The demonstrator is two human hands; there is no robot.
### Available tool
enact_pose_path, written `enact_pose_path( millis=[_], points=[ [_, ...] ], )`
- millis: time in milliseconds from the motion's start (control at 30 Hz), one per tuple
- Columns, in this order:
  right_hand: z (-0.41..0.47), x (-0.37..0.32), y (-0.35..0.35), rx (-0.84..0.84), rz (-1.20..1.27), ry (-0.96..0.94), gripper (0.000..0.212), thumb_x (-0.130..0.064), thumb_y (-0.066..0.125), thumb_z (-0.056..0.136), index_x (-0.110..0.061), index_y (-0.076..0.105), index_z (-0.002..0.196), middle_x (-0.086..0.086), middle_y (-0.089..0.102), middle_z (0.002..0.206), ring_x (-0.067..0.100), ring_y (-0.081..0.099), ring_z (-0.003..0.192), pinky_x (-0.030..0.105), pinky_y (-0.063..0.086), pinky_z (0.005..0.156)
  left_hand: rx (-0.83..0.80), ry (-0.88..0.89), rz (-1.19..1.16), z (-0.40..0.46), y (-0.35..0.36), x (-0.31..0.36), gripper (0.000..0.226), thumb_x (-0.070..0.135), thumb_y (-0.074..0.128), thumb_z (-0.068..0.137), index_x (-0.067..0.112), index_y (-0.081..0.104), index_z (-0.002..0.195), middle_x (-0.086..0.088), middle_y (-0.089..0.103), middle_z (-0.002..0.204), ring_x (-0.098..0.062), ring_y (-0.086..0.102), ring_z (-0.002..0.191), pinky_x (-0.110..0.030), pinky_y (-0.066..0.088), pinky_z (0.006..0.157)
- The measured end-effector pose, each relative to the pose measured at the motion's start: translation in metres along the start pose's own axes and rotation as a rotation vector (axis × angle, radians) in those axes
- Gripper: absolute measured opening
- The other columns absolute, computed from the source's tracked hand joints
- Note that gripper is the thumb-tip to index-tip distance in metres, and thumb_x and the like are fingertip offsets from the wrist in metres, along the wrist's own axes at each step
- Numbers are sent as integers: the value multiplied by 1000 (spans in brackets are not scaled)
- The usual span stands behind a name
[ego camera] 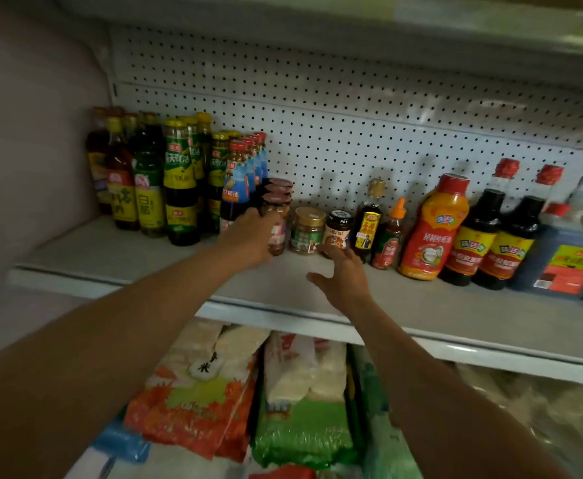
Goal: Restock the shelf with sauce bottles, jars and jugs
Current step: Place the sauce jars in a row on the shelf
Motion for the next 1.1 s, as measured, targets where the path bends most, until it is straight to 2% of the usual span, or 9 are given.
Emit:
enact_pose_path(
  millis=[200,400,533,633,733,833,900,1000,1100],
  points=[
    [-82,8,-23,-186,-223,-146,68,-29,77,85,-29,42,144,4,40,143,28,40,133,39,43,103,-72,-198,-94,-98,59,11,66,22,81,77,25,45,131,-10,40,131,-29,48,114,-40,48,90],
    [-156,28,-8,-244,-344,-257,71,-35,77,84,-26,42,144,1,39,147,25,31,139,39,37,111,-97,-275,-66,-181,110,23,81,30,80,72,29,40,142,-12,36,147,-36,37,132,-47,39,105],
    [-196,40,10,-276,-388,-255,71,-38,75,84,-31,39,145,-2,31,154,24,19,148,41,28,117,-144,-320,43,-223,134,25,69,33,68,83,31,37,145,-11,29,152,-35,35,134,-42,34,109],
    [-222,50,30,-337,-388,-243,69,-36,74,87,-33,38,146,-3,23,162,23,7,154,42,19,121,-223,-345,101,-243,158,22,76,37,73,79,32,35,144,-12,27,153,-35,34,136,-44,32,111],
    [-242,66,52,-413,-374,-183,71,-35,73,88,-33,36,149,-2,19,165,23,4,155,43,19,122,-290,-318,100,-258,184,19,81,46,75,77,32,33,144,-11,28,150,-35,34,134,-47,33,110],
    [-261,86,78,-495,-353,-92,73,-30,72,89,-31,34,151,0,19,164,24,9,154,43,27,119,-351,-312,39,-273,216,10,80,30,73,83,28,28,149,-10,18,156,-33,27,140,-47,37,108],
    [-278,102,101,-549,-317,-27,73,-24,72,89,-30,34,151,1,24,162,26,18,150,44,38,113,-377,-330,-31,-284,240,3,83,22,74,83,29,27,150,-11,20,154,-32,29,137,-46,44,102],
    [-304,126,140,-603,-288,46,73,-23,72,86,-29,37,149,1,34,154,27,32,142,45,44,107,-431,-344,-87,-302,282,-8,86,20,74,83,31,23,151,-10,24,150,-31,32,134,-45,47,98],
    [-336,156,182,-679,-267,148,74,-24,73,86,-27,36,150,4,35,153,31,37,138,44,43,107,-506,-353,-101,-321,328,-20,83,26,73,84,29,25,152,-11,25,151,-32,32,134,-46,44,101]
  ],
)
Point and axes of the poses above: each hand's wrist, its own z-axis towards the middle knuckle, its own y-axis out of the palm, x = y × z, the point moved 6 cm from there along z, towards the middle knuckle
